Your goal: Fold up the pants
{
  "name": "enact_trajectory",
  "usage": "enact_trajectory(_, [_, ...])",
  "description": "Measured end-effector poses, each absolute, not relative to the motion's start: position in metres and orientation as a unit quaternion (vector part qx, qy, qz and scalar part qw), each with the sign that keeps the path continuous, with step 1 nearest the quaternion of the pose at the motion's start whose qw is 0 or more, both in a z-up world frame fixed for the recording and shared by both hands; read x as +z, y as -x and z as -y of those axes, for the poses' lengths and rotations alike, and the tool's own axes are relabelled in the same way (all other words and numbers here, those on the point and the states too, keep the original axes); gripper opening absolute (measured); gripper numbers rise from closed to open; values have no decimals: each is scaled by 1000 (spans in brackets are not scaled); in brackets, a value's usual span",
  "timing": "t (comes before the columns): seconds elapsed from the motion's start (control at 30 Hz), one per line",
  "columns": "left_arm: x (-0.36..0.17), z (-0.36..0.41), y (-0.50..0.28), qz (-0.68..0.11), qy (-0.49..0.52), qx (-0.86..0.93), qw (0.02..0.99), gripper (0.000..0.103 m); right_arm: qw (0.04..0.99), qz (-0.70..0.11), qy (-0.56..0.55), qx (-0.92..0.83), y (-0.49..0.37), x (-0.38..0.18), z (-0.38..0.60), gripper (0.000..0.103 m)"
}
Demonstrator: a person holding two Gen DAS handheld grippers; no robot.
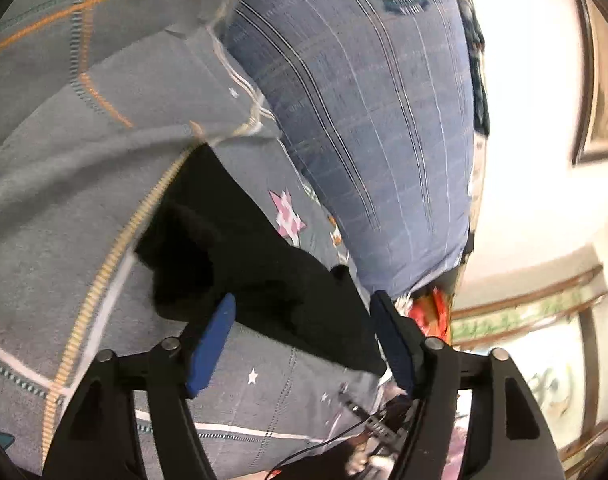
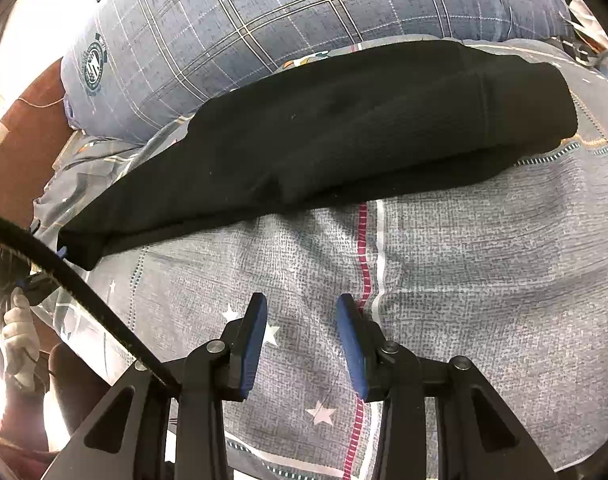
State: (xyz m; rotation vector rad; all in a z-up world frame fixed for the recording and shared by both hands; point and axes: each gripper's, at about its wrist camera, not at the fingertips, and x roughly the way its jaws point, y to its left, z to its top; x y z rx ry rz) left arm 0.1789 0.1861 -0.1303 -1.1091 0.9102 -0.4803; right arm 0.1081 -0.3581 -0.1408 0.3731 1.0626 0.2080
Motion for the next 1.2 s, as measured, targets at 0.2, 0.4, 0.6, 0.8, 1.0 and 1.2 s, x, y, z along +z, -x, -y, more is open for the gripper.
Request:
enact_trajectory(0.2, [-160, -191, -194, -448, 538, -209, 683, 78, 840, -491, -207, 105, -104, -144, 368, 44])
enact_trajectory(0.4, [-180, -180, -212, -479, 536, -178, 672, 36, 842, -485, -213, 100, -96, -145, 375, 45])
enact_trajectory(0.6, [-103, -145, -229, -443, 401, -217, 772, 8, 845, -489, -197, 92, -94, -143, 369, 45])
enact_trajectory(0.8, [-46, -116, -250, -404, 245, -230, 851, 8, 847, -489, -191, 85, -95, -141, 363, 45])
enact_trajectory(1.0, [-143, -146, -248, -522, 229, -116, 813, 8, 848, -488, -188, 85, -93, -143, 361, 45])
enact_trajectory(1.2, [-136, -175, -213, -493, 266, -114, 820, 8, 842, -496, -190, 90, -94, -142, 365, 47])
